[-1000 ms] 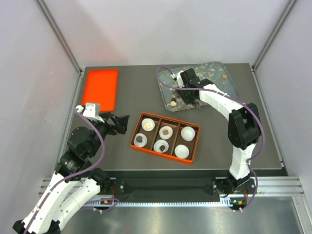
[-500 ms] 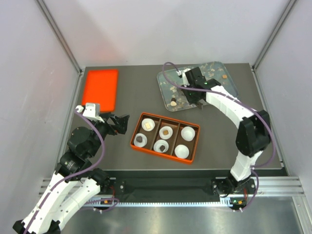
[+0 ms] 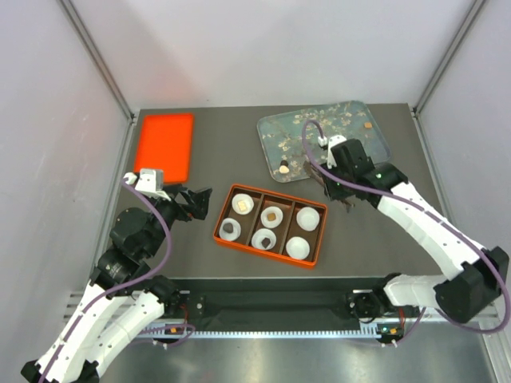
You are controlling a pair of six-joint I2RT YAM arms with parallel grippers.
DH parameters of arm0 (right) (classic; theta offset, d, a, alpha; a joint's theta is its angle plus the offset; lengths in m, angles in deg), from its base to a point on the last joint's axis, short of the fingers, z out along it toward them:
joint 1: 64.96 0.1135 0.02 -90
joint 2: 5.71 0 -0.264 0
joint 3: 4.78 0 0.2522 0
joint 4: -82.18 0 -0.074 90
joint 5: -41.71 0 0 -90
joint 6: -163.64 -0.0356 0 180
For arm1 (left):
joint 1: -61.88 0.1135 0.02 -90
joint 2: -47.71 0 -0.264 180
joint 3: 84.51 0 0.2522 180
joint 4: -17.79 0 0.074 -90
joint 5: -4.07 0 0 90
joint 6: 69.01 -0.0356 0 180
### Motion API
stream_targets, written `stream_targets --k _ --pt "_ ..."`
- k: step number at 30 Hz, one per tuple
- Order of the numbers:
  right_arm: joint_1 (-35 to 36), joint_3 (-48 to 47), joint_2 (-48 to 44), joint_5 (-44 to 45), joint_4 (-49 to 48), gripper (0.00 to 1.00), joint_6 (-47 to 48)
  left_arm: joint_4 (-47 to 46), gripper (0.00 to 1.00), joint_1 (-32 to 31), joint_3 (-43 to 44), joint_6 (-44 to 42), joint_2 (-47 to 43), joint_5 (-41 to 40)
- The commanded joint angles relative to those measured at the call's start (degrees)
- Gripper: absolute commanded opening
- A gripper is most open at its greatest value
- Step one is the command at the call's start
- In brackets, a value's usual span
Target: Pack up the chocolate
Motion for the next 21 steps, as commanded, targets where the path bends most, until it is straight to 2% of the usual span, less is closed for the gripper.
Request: stream_targets --k 1,12,21 --pt "3.9 2.8 -6.5 0.7 4.3 0.29 -5.7 -2.6 0.99 0.1 0.0 -0.1 -0.1 0.3" --pt "14.6 9.4 -15.0 3.1 11.2 0.29 -16.2 -2.6 0.99 0.1 -0.1 0.3 -0.2 0.6" --pt "19.6 11.7 -15.2 4.9 11.7 0.29 -20.3 -2.7 0.99 0.1 -0.2 0.4 -0.1 0.9"
